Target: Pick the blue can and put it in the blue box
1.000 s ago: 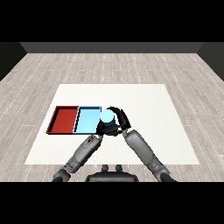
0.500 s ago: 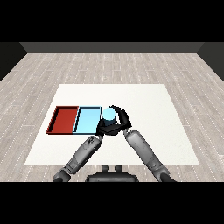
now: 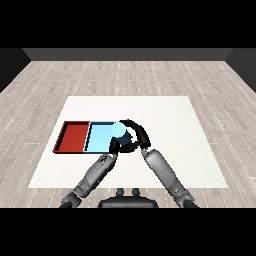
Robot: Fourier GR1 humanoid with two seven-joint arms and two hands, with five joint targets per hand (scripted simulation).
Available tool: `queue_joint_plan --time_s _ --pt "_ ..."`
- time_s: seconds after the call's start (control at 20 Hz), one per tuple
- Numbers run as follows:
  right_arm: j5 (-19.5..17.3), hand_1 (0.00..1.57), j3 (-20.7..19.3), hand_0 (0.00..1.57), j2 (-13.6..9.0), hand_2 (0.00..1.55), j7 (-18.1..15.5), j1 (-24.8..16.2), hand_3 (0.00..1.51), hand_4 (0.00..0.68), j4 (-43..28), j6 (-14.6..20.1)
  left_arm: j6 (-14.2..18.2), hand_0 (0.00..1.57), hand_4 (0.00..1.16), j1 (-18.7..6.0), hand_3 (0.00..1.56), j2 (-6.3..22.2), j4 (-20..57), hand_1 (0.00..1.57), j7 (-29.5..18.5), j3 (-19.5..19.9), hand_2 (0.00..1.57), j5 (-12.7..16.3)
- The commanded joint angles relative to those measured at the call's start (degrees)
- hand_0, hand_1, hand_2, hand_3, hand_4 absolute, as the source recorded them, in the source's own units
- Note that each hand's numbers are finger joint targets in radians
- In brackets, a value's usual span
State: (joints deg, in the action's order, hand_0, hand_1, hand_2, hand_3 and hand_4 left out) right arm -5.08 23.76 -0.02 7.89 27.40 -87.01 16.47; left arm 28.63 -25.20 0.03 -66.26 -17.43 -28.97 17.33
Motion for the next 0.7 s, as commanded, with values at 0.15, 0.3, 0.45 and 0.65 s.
queue_joint_plan --time_s 0.15,0.3,0.45,0.65 --pt "-1.0 0.00 -3.3 0.00 -0.3 0.00 -2.4 -1.6 0.00 0.000 0.1 -6.1 2.2 1.57 1.13 -0.8 1.49 0.0 0.2 1.57 -2.6 -1.7 1.57 0.1" --pt "-0.2 0.00 -2.9 0.00 0.0 0.00 -1.0 -1.4 0.00 0.000 -1.1 -4.1 -2.6 1.57 1.13 3.0 1.49 0.9 -3.6 1.57 0.9 3.9 1.57 -5.2" --pt "1.4 0.00 -8.1 0.00 -1.6 0.00 -1.9 -4.3 0.00 0.000 -3.8 -6.0 -2.5 1.57 1.13 1.1 1.49 0.3 3.1 1.57 -3.1 4.9 1.57 -2.0" --pt "5.7 0.00 -13.4 0.00 -0.5 0.00 -3.6 -1.9 0.00 0.000 -1.9 -5.4 -1.2 1.57 1.13 1.3 1.48 2.4 0.9 1.57 -1.0 4.9 1.57 -4.9"
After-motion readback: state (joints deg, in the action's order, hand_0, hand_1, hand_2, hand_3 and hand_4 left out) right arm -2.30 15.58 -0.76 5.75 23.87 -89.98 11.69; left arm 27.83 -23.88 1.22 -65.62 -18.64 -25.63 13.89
